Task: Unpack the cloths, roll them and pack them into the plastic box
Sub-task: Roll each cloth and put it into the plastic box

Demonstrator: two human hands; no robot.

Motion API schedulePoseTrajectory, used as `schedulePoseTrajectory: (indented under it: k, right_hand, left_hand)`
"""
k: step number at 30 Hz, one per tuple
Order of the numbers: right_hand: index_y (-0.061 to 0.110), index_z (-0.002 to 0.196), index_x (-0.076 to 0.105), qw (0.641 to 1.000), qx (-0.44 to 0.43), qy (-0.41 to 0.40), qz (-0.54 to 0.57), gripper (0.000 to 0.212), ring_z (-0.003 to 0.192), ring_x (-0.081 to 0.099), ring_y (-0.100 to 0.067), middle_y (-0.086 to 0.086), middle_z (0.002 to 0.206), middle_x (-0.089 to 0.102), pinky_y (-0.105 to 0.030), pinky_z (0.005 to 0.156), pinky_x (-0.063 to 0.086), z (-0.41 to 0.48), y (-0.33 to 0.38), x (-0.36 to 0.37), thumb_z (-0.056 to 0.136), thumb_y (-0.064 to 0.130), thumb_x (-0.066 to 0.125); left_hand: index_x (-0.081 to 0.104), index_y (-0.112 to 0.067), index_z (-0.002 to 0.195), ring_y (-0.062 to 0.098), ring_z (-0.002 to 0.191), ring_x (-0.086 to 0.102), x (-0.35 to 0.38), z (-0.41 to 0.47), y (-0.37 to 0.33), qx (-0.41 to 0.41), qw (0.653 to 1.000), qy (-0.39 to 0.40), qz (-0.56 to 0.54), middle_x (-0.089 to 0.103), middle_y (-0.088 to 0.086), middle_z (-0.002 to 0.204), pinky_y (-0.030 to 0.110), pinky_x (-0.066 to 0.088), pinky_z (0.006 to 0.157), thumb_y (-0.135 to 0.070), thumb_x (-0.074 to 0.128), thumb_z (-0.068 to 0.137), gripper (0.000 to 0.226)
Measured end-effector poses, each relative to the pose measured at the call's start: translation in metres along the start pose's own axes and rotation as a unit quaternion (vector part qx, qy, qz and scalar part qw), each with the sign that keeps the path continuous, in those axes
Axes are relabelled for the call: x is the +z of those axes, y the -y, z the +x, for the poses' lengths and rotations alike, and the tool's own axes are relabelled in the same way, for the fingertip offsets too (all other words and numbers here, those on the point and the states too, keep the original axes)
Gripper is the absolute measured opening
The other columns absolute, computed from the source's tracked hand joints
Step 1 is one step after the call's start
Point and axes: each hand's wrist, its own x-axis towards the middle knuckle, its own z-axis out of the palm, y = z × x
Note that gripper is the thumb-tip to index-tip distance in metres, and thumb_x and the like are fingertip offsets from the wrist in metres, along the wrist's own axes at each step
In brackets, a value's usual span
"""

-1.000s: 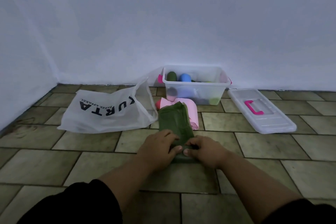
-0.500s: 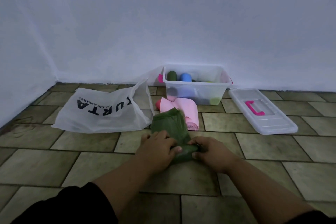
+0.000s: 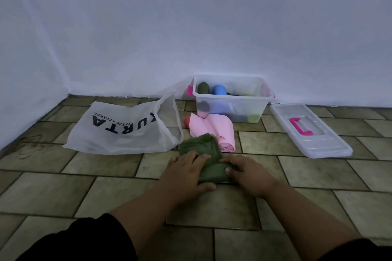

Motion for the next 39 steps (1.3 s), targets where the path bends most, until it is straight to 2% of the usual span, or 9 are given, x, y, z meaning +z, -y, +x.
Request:
schedulePoseTrajectory:
  k: [6,13,17,20,24,26,29,32,39]
  right_hand:
    - [0.038,0.132,0.047,0.998,-0.037,-0.005,-0.054,0.056,0.123,0.046,-0.015,0.007,0.136,0.049,-0.036,0.103,0.038,-0.004,0.006,0.001,0.08,0.031,0.066]
    - [0.038,0.11,0.062,0.999,-0.032,-0.03,-0.031,0.025,0.108,0.056,-0.013,0.01,0.117,0.062,-0.033,0.095,0.043,0.001,0.007,-0.002,0.086,0.034,0.061]
    - [0.039,0.125,0.048,0.99,-0.087,-0.038,-0.105,0.056,0.117,0.049,-0.013,0.011,0.128,0.054,-0.038,0.1,0.039,-0.005,0.007,0.003,0.072,0.038,0.065]
    - [0.043,0.123,0.042,0.979,-0.076,-0.041,-0.184,0.05,0.123,0.044,-0.014,0.013,0.132,0.05,-0.043,0.105,0.03,-0.007,0.004,0.009,0.076,0.045,0.06]
    - [0.039,0.121,0.048,0.974,-0.062,-0.029,-0.218,0.039,0.121,0.043,-0.014,0.011,0.129,0.051,-0.041,0.101,0.032,0.001,0.009,0.007,0.084,0.05,0.051]
    - [0.036,0.115,0.053,0.979,-0.023,-0.023,-0.203,0.033,0.112,0.05,-0.016,0.007,0.12,0.058,-0.039,0.094,0.036,0.005,0.014,0.005,0.085,0.05,0.049]
    - [0.031,0.114,0.054,0.988,0.054,0.007,-0.146,0.032,0.105,0.057,-0.02,0.002,0.115,0.063,-0.037,0.09,0.042,0.01,0.019,0.001,0.087,0.047,0.05]
    - [0.023,0.111,0.058,0.992,0.098,0.06,-0.053,0.028,0.095,0.058,-0.019,-0.002,0.108,0.063,-0.03,0.08,0.044,0.009,0.023,-0.003,0.088,0.038,0.057]
    - [0.022,0.1,0.066,0.976,0.113,0.097,0.159,0.02,0.087,0.064,-0.012,0.002,0.096,0.068,-0.024,0.071,0.049,-0.016,0.03,0.006,0.082,0.03,0.067]
  left_hand:
    - [0.047,-0.032,0.122,0.013,0.111,0.048,-0.003,0.003,0.005,-0.053,0.998,0.031,-0.025,0.052,-0.007,0.121,0.039,0.023,0.094,-0.07,0.031,0.081,0.058]
    - [0.04,-0.033,0.125,0.016,0.114,0.045,0.001,-0.007,0.006,0.035,0.999,-0.011,-0.008,0.047,-0.006,0.126,0.032,0.031,0.097,-0.071,0.045,0.076,0.063]
    - [0.051,-0.029,0.122,0.016,0.101,0.055,-0.008,0.001,0.006,-0.046,0.995,0.032,-0.082,0.06,-0.002,0.118,0.033,0.037,0.086,-0.067,0.041,0.083,0.056]
    - [0.052,-0.033,0.126,0.014,0.109,0.05,-0.013,0.004,0.007,-0.045,0.997,0.061,-0.025,0.056,-0.005,0.119,0.039,0.029,0.092,-0.067,0.031,0.086,0.056]
    - [0.051,-0.031,0.123,0.016,0.103,0.05,-0.017,0.001,0.003,-0.108,0.992,-0.058,0.0,0.047,-0.002,0.114,0.037,0.038,0.088,-0.066,0.029,0.087,0.054]
    - [0.04,-0.028,0.128,0.019,0.103,0.053,-0.023,-0.001,-0.003,-0.196,0.973,-0.077,-0.093,0.047,0.003,0.12,0.034,0.044,0.082,-0.064,0.036,0.087,0.055]
    - [0.029,-0.024,0.138,0.025,0.102,0.06,-0.031,0.001,-0.017,-0.314,0.901,0.039,-0.296,0.055,0.009,0.124,0.033,0.047,0.076,-0.052,0.049,0.088,0.06]
    - [0.024,-0.024,0.142,0.022,0.076,0.069,-0.032,0.008,-0.035,-0.344,0.822,0.089,-0.445,0.061,0.009,0.116,0.028,0.051,0.056,-0.039,0.052,0.091,0.06]
    - [0.011,-0.034,0.148,0.02,0.104,0.051,-0.016,0.025,-0.044,-0.371,0.732,-0.034,-0.57,0.046,0.007,0.137,0.031,0.045,0.087,-0.031,0.054,0.092,0.071]
